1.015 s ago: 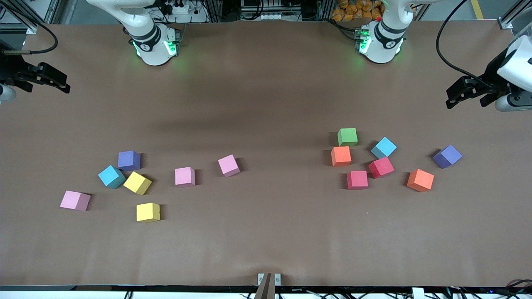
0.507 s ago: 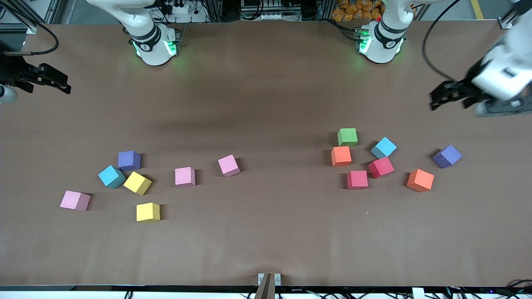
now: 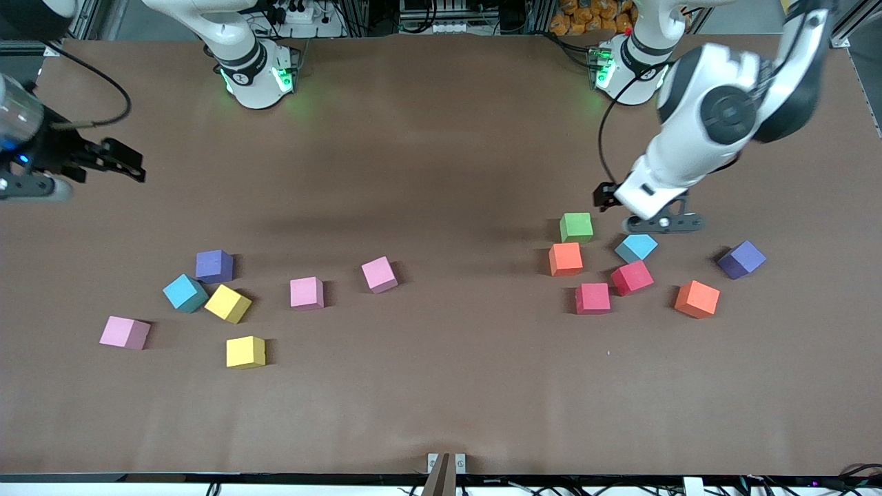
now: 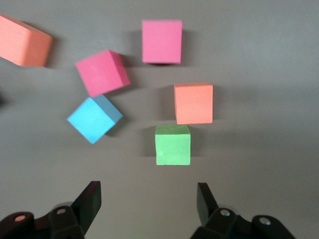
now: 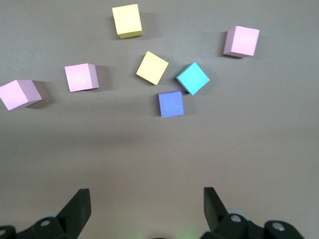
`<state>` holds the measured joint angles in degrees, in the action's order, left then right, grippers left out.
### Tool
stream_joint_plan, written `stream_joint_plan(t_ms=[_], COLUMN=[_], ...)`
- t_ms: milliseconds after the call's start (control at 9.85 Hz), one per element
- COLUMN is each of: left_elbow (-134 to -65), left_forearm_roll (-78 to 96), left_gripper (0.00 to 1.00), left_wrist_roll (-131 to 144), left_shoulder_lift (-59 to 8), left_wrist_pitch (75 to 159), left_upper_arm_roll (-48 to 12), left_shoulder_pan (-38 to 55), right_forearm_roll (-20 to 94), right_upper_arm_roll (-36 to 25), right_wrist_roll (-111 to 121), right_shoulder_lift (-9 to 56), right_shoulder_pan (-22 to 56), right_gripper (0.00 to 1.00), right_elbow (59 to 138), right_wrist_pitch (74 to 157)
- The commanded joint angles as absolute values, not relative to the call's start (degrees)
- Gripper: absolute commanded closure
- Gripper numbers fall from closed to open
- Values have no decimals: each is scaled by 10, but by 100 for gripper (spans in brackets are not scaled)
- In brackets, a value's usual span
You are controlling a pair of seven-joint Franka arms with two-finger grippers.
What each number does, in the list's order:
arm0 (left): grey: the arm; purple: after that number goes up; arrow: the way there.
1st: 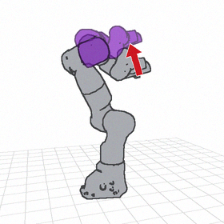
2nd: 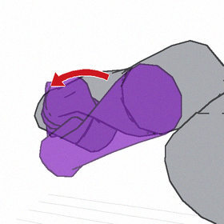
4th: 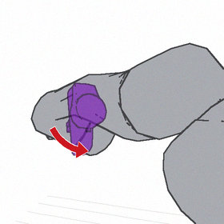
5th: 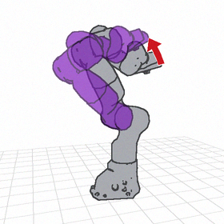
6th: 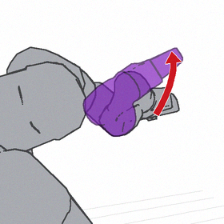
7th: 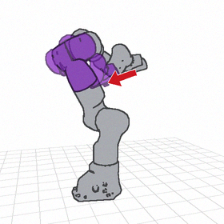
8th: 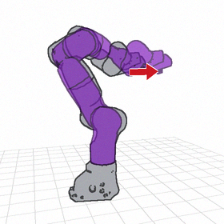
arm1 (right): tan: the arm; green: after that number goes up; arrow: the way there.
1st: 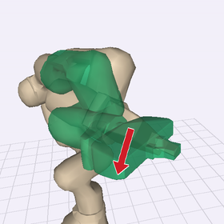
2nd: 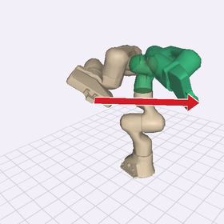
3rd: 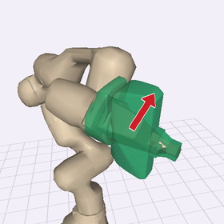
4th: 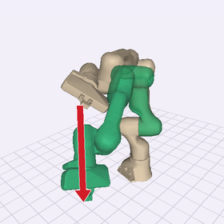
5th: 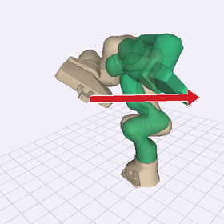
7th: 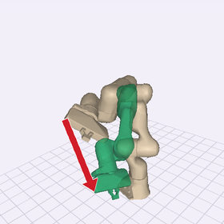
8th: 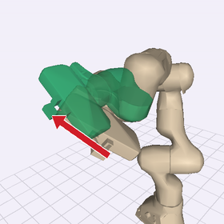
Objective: Form number 2 with 11 blocks
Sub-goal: 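Grasp the green cube with the left gripper while the right gripper grasps pink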
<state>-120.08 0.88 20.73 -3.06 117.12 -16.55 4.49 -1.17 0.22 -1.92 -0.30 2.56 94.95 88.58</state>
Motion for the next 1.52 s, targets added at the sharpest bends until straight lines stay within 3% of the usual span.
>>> stream_joint_plan(t_ms=[0,304,812,1218,1319,1421], left_elbow=[-1268,-1311,-1314,-1305,-1299,-1292], left_forearm_roll=[16,16,10,9,5,4], left_gripper=[15,17,20,27,59,82], left_wrist_roll=[225,229,244,243,240,240], left_shoulder_lift=[-53,-105,-153,-183,-196,-208], left_wrist_pitch=[1263,1355,1384,1389,1389,1389], left_upper_arm_roll=[-177,-186,-192,-191,-189,-186], left_shoulder_pan=[44,45,48,48,48,48], right_forearm_roll=[-13,19,85,119,119,119], right_upper_arm_roll=[2,2,2,2,2,2], right_wrist_roll=[-29,-28,-38,-58,-61,-61], right_shoulder_lift=[31,101,239,307,318,329], right_shoulder_pan=[43,53,81,127,138,140], right_gripper=[0,0,0,0,0,0], right_elbow=[948,948,948,948,948,948], right_wrist_pitch=[913,961,1101,1214,1231,1244])
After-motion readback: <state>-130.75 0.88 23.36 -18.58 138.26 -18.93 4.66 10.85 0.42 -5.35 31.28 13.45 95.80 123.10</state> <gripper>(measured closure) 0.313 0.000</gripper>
